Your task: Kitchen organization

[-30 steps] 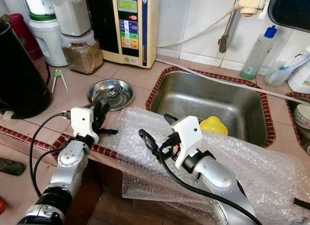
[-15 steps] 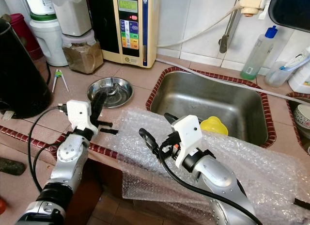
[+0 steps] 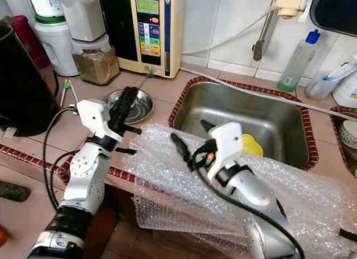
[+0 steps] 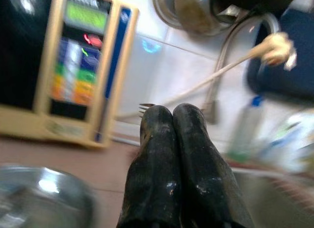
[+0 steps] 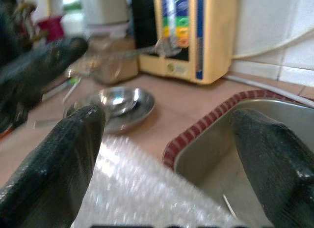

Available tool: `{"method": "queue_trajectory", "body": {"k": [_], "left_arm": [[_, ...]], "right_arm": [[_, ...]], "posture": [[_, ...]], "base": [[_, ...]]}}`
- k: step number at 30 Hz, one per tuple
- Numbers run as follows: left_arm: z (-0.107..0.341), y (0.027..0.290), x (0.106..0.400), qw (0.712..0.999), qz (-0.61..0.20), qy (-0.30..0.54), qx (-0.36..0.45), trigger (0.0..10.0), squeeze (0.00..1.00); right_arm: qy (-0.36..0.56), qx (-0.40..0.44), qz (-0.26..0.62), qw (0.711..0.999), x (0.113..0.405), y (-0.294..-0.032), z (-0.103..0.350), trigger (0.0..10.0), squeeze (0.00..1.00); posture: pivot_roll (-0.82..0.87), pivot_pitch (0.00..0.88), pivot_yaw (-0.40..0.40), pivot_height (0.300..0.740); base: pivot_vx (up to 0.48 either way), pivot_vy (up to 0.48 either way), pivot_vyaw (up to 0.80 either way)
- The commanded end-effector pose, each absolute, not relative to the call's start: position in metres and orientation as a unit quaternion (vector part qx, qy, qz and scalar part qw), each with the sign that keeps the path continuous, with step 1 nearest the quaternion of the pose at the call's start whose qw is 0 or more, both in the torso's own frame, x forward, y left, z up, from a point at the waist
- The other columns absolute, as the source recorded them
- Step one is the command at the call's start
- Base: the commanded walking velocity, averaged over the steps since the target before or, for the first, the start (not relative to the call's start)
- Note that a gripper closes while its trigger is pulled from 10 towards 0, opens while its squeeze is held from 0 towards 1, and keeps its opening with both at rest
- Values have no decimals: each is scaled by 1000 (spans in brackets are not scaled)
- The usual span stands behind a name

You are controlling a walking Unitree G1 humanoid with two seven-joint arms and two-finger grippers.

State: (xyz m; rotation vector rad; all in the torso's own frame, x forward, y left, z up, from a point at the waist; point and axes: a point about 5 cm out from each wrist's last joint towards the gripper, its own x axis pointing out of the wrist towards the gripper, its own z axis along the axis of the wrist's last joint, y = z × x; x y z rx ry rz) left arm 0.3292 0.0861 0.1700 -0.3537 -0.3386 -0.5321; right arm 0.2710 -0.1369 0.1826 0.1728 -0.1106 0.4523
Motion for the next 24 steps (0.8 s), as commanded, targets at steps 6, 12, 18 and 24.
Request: {"method": "queue_trajectory", "body": {"k": [6,12,18,24], "left_arm": [[172,78,329,882,-300,-87,-354,0,0],[181,76,321,823,-342,-50,-451,0,0],[180,70,312,784,-380,-3,-491,0,0],[178,60,299,757,-425,37,-495,0,0]], "right_arm": [[-59,158,187,968,278,-146,185,10000,0],[-88,345,141,924,296,-158,202,10000,0],[-71,396,148,904,307,-151,197,10000,0],[-40,428,174,886,322,-132,192,10000,0]], "posture": [[-52,33,1,740],[-49,36,2,740],[-46,37,-3,740],[-40,41,-8,740]], "base": [[0,0,0],[0,0,0],[0,0,0],[0,0,0]]}}
